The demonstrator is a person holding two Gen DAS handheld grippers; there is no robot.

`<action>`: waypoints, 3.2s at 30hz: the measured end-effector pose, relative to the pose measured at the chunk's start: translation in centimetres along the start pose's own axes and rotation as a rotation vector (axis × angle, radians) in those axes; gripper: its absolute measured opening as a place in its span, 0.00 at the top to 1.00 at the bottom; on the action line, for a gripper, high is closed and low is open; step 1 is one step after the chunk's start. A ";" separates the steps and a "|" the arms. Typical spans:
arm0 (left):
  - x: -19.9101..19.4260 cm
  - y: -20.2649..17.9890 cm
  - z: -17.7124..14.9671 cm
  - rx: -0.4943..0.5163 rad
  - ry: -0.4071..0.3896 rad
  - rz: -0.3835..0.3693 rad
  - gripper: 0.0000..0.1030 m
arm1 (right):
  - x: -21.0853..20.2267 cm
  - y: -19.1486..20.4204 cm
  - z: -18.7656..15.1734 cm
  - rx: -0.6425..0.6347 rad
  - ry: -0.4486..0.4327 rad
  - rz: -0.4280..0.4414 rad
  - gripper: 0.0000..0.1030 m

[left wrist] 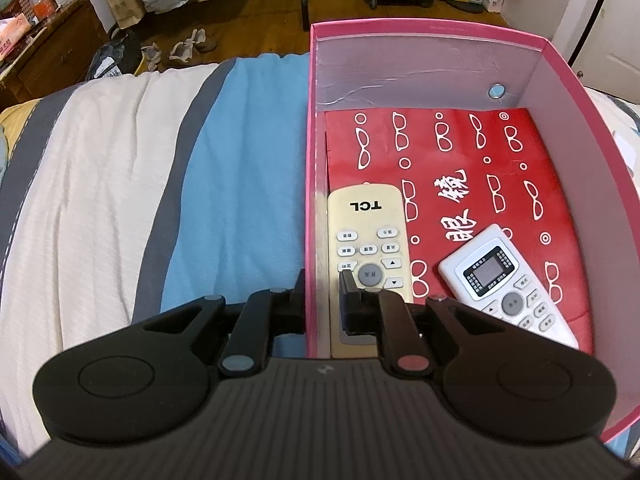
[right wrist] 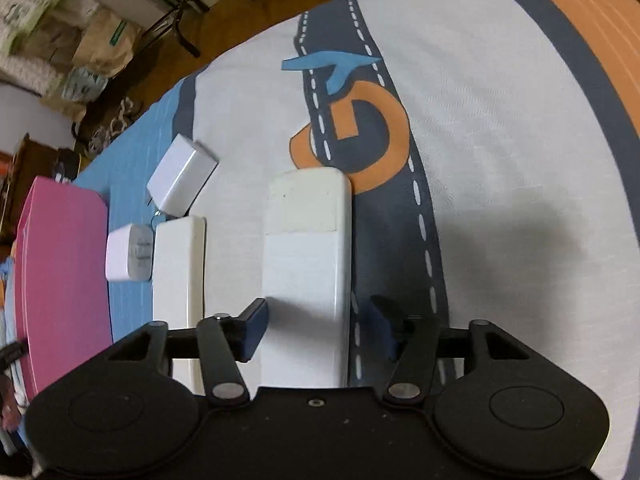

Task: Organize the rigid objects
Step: 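Grasp the long white remote on the bed with the right gripper, then carry the long white remote into the pink box with the right gripper, then drop the remote beside the cream remote and open the right gripper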

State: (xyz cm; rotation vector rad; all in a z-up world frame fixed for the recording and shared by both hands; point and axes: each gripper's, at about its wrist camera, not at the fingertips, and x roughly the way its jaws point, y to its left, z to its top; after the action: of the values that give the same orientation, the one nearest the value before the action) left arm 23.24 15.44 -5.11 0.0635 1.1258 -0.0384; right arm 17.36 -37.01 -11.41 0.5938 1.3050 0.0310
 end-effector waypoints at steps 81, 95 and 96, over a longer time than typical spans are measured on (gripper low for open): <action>0.7 1.7 -0.4 -0.061 0.002 -0.099 0.89 | 8.8 40.1 -16.8 -1.845 -0.204 -0.426 0.81; 0.8 1.6 -0.5 -0.058 -0.009 -0.102 0.89 | 4.4 38.2 -17.5 -1.759 -0.197 -0.287 0.38; 0.8 1.5 -0.5 -0.059 -0.009 -0.101 0.89 | 3.4 38.2 -16.9 -1.708 -0.211 -0.249 0.38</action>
State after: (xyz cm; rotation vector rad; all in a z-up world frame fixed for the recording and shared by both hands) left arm 23.21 17.00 -5.97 -0.0459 1.1203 -0.0953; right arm 14.51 3.30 -0.43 -0.9933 0.7329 0.7656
